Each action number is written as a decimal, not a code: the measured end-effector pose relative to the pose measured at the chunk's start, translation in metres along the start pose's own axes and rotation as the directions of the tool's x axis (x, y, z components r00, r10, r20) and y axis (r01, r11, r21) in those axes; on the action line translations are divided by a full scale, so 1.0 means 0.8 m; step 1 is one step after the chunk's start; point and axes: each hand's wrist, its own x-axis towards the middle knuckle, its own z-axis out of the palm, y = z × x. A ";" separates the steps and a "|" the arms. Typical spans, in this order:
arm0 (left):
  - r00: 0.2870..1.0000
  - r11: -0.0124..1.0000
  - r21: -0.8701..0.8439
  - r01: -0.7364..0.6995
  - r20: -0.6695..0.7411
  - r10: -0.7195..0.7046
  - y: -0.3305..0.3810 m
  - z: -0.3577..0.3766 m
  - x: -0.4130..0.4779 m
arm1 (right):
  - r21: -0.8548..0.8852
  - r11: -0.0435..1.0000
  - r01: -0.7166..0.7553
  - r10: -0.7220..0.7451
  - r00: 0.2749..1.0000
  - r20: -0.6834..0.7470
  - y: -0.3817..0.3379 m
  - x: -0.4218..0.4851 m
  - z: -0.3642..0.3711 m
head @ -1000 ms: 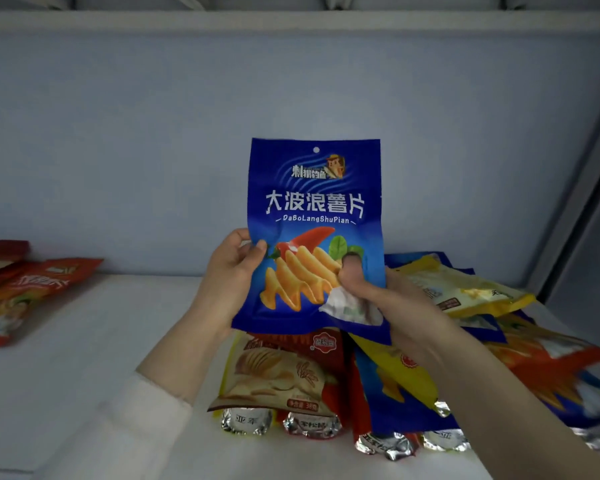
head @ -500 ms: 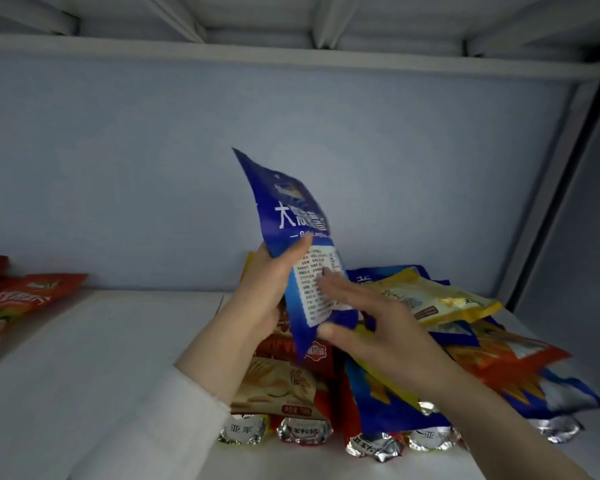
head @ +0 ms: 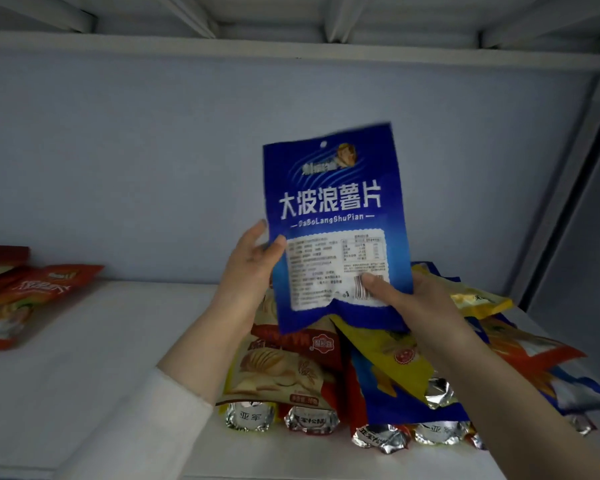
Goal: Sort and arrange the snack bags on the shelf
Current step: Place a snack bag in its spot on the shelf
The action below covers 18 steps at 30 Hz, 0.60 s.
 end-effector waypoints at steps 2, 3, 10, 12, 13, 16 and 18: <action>0.999 0.991 0.125 -0.044 -0.026 0.048 0.001 0.004 -0.007 | -0.211 0.975 0.073 -0.105 0.984 -0.143 -0.006 0.008 0.002; 0.998 0.985 0.156 -0.070 0.012 0.069 0.003 0.007 -0.012 | -0.351 0.929 0.113 -0.181 0.969 -0.167 -0.007 0.011 0.006; 0.973 0.997 0.005 0.074 0.219 -0.073 0.011 0.008 -0.011 | -0.665 0.554 0.502 -0.230 0.859 0.457 -0.022 -0.010 0.052; 0.977 0.994 -0.009 0.105 0.189 -0.102 0.009 -0.004 -0.005 | -0.677 0.504 0.536 -0.117 0.819 0.561 -0.033 -0.013 0.058; 0.978 0.992 -0.010 0.125 0.170 -0.122 0.006 -0.010 -0.001 | -0.668 0.502 0.550 -0.086 0.799 0.595 -0.037 -0.012 0.060; 0.982 0.984 -0.026 0.179 0.066 -0.177 -0.006 -0.037 0.012 | -0.646 0.510 0.568 0.006 0.749 0.663 -0.044 0.001 0.066; 0.978 0.979 -0.006 0.206 -0.014 -0.206 -0.010 -0.059 0.021 | -0.648 0.493 0.581 0.064 0.718 0.693 -0.049 0.012 0.074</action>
